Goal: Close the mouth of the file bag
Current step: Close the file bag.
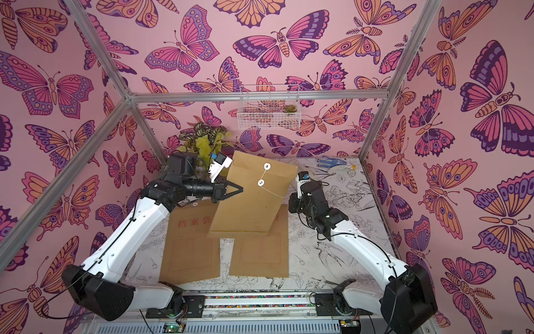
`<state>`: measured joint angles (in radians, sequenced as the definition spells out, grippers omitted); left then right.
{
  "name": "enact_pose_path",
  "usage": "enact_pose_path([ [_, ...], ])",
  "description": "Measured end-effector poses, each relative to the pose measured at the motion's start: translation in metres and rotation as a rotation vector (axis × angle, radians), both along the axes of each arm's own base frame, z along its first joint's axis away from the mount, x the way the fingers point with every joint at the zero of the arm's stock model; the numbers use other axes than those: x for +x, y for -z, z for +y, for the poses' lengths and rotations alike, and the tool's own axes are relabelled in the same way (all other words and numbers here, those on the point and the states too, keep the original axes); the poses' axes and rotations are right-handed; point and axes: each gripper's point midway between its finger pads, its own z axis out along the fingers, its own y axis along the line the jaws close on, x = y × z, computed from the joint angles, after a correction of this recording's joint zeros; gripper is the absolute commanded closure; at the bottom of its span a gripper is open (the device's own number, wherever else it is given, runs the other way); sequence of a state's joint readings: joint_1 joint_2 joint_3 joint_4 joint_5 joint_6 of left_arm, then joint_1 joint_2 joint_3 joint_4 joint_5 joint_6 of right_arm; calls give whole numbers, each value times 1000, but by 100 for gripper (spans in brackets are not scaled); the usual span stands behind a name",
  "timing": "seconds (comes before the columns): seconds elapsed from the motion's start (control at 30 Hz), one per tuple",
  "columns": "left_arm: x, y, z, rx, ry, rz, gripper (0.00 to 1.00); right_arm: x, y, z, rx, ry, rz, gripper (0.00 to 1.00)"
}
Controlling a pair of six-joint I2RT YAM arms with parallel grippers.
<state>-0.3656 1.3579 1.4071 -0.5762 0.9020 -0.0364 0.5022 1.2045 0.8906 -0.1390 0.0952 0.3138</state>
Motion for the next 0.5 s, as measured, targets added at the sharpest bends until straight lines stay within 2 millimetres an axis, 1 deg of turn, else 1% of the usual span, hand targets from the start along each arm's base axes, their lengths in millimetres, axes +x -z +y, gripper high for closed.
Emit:
enact_pose_path([
  [0.2, -1, 12, 0, 9, -6, 43, 100, -4, -18, -8, 4, 25, -38, 100],
  [0.5, 1, 14, 1, 14, -27, 56, 100, -16, -46, -16, 36, 31, -103, 100],
])
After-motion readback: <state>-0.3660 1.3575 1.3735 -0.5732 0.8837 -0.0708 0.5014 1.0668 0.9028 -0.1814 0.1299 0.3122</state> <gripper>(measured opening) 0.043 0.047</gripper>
